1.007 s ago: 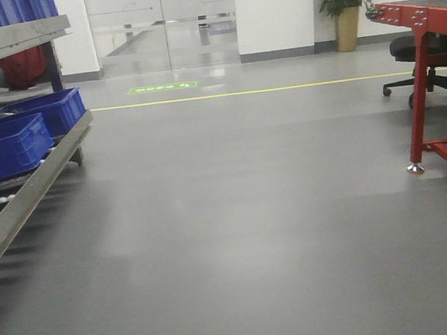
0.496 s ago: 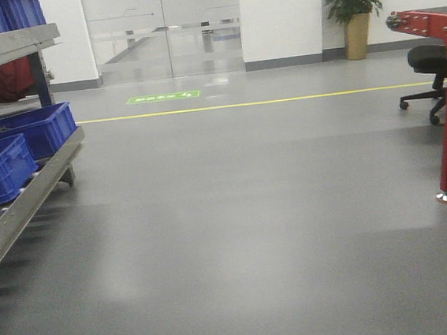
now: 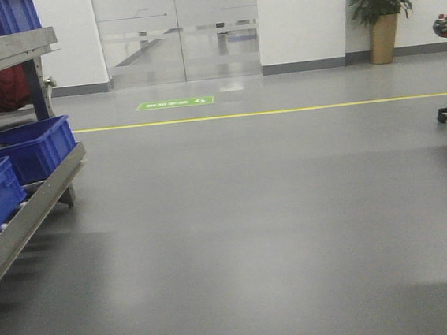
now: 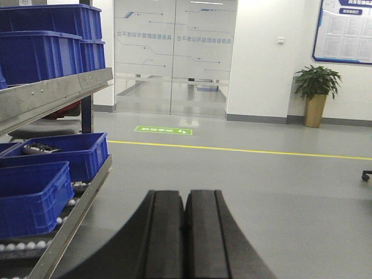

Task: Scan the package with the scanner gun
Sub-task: 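Drive the base forward along the aisle past the blue bins, then turn the base toward the red-framed table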

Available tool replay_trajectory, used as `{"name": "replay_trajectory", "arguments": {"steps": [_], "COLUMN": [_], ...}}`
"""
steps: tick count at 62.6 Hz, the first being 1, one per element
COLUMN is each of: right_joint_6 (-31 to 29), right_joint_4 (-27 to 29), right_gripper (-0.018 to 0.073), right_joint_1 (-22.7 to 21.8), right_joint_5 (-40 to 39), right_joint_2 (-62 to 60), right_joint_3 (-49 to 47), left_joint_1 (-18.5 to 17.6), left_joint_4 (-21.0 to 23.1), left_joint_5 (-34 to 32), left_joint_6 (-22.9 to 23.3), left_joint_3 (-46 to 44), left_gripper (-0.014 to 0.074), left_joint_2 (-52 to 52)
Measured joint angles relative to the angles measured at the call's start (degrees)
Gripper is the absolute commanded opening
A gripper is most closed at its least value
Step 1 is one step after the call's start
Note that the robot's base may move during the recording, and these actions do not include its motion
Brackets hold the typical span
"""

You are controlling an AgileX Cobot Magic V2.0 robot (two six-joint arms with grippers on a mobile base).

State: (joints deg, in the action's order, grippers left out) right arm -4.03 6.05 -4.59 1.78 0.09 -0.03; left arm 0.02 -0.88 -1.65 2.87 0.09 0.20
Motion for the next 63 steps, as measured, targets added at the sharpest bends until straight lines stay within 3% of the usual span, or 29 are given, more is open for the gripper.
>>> {"name": "replay_trajectory", "arguments": {"steps": [63], "right_joint_6": [0.0], "right_joint_4": [0.0], "right_gripper": [-0.0167], "right_joint_1": [0.0], "right_joint_5": [0.0], "right_joint_2": [0.0], "right_joint_3": [0.0], "left_joint_1": [0.0], "left_joint_4": [0.0], "left_joint_5": [0.0], "left_joint_6": [0.0], "left_joint_3": [0.0], "left_gripper": [-0.0091], "left_joint_2": [0.0]}}
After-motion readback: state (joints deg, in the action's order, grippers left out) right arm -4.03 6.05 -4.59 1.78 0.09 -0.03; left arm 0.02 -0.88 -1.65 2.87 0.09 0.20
